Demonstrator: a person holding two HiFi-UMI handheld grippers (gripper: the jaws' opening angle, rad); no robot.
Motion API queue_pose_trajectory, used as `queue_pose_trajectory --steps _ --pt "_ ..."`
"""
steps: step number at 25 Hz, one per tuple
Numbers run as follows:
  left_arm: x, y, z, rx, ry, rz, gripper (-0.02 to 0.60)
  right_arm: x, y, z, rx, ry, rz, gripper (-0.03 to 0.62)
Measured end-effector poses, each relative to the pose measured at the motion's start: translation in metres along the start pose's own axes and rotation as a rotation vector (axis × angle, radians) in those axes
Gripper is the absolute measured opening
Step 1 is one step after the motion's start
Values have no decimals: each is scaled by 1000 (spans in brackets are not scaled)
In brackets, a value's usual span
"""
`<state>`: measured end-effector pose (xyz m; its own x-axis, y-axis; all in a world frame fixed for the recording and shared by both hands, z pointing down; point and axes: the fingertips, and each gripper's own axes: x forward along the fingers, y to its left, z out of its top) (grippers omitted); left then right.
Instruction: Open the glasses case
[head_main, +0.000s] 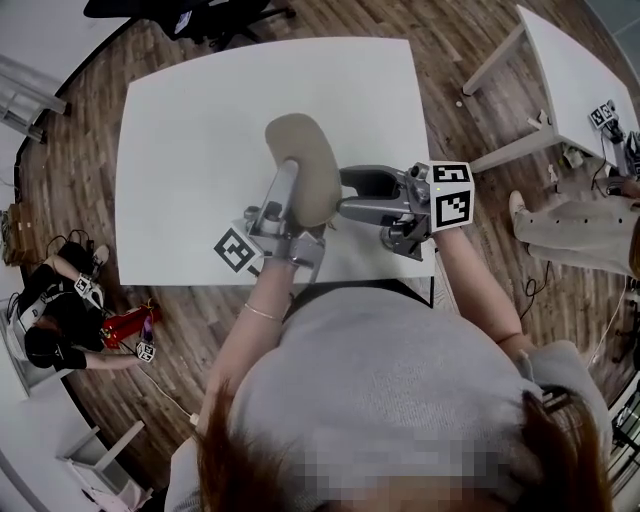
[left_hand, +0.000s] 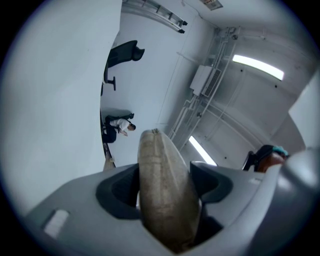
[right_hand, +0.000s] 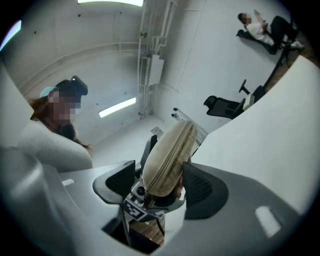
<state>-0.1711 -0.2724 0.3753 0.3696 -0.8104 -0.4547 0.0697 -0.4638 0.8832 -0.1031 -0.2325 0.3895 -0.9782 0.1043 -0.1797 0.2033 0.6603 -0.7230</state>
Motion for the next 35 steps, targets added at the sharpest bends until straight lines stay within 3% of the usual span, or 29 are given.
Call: queue_pose_trajectory --steps 3,6,8,12,17,19,22,23,26,29,35 --pt "-1 4 -6 47 38 30 308 9 -14 -5 110 -70 -61 287" --pt "-2 8 -15 42 83 34 310 17 -19 -9 180 -81 -47 309" --pt "-4 13 -17 86 123 70 310 21 -22 -8 178 -77 -48 302" --pt "-11 34 -20 330 286 271 397 15 -34 -1 156 -125 -117 280" --pt "-32 48 11 584 282 439 396 -1 -57 6 206 -240 -188 252" --pt "-40 51 20 656 261 499 323 -2 -71 3 216 -245 -235 250" --pt "-50 61 25 730 254 612 69 1 -95 -9 265 -239 -312 250" --pt "-52 64 23 746 261 641 13 2 -102 -14 292 -240 -343 250" --pt "-48 66 13 778 301 646 2 1 -120 -36 409 -239 -449 249" --pt "-40 69 0 830 381 634 2 4 -124 -54 477 -214 -500 249" --pt "-31 85 -27 929 544 664 2 2 -113 -69 386 -102 -597 249"
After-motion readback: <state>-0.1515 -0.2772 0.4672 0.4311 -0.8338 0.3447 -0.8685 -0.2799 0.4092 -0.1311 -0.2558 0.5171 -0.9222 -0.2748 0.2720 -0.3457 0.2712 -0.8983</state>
